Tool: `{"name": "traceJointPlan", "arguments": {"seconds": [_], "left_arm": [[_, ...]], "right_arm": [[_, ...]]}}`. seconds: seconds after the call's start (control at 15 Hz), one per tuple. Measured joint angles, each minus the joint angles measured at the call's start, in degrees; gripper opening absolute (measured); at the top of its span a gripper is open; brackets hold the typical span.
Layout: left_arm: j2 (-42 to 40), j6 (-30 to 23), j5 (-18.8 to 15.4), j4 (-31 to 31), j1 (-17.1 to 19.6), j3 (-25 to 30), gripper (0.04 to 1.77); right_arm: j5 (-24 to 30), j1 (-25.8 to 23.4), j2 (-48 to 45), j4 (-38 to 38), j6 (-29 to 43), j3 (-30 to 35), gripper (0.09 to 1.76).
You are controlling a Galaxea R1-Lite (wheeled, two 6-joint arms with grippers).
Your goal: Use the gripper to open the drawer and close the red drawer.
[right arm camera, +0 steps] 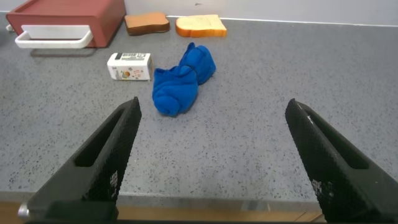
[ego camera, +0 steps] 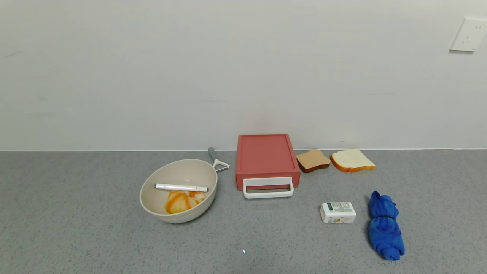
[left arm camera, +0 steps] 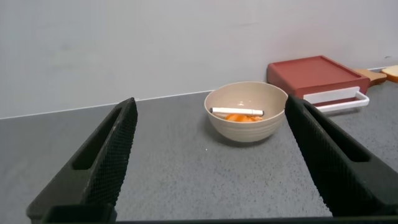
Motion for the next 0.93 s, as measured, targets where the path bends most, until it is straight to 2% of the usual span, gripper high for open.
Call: {"name": "traceJointPlan", "arguments": {"seconds": [0.13, 0.27, 0.53, 0.73, 0.93], "left_arm": [[-0.46, -0.16, -0.46, -5.02, 0.0, 7.45, 1.71], [-0.57, -0.39, -0.51, -2.95, 0.0, 11.63, 1.72], [-0.68, -1.79, -1.37, 1.13, 0.0, 13.02, 1.72], [-0.68, -5.49, -1.01, 1.04, 0.0, 13.09, 1.72], [-0.68, -6.1, -0.84, 0.88, 0.0, 13.12, 1.72]], "right_arm": [[0.02, 0.0, 0.0, 0.0, 0.02, 0.0, 1.71], [0.02, 0.0, 0.0, -0.04, 0.02, 0.0, 1.71], [0.0, 0.0, 0.0, -0.17, 0.0, 0.07, 1.71], [0.02, -0.02, 0.0, -0.17, 0.0, 0.09, 1.71], [0.02, 0.0, 0.0, -0.2, 0.02, 0.09, 1.71]]}}
